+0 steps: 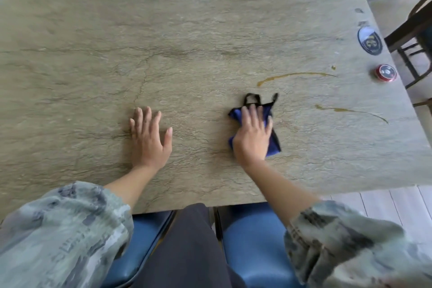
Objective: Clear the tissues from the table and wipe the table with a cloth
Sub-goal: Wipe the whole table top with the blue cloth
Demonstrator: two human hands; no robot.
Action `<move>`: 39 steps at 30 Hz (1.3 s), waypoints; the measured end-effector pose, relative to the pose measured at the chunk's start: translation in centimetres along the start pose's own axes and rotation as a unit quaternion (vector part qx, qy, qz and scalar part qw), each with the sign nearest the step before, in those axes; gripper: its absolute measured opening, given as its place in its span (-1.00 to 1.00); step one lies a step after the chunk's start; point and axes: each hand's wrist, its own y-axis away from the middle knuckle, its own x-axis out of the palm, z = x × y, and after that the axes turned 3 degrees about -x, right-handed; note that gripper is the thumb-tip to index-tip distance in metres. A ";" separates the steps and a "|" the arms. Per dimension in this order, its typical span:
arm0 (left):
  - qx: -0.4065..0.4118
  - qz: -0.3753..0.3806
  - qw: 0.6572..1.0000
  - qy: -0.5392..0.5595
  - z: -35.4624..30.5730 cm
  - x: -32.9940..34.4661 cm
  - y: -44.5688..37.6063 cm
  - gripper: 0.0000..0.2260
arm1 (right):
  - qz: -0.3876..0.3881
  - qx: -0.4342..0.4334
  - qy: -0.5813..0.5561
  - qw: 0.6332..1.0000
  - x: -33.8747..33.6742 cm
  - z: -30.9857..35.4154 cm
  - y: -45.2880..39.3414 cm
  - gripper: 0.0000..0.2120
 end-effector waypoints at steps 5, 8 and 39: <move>0.000 -0.005 1.000 0.006 -0.1 -0.1 0.1 -0.47 | 0.066 -0.242 -0.006 0.968 0.6 0.1 4.7 -0.44; 0.002 -0.012 1.000 0.012 0.0 0.0 0.0 -0.48 | 0.065 -0.290 0.010 0.955 -0.9 -6.0 4.1 -0.42; 0.007 0.104 0.993 0.059 1.1 -1.6 -0.2 -0.31 | 0.113 -0.265 -0.014 0.958 3.6 9.4 12.2 -0.39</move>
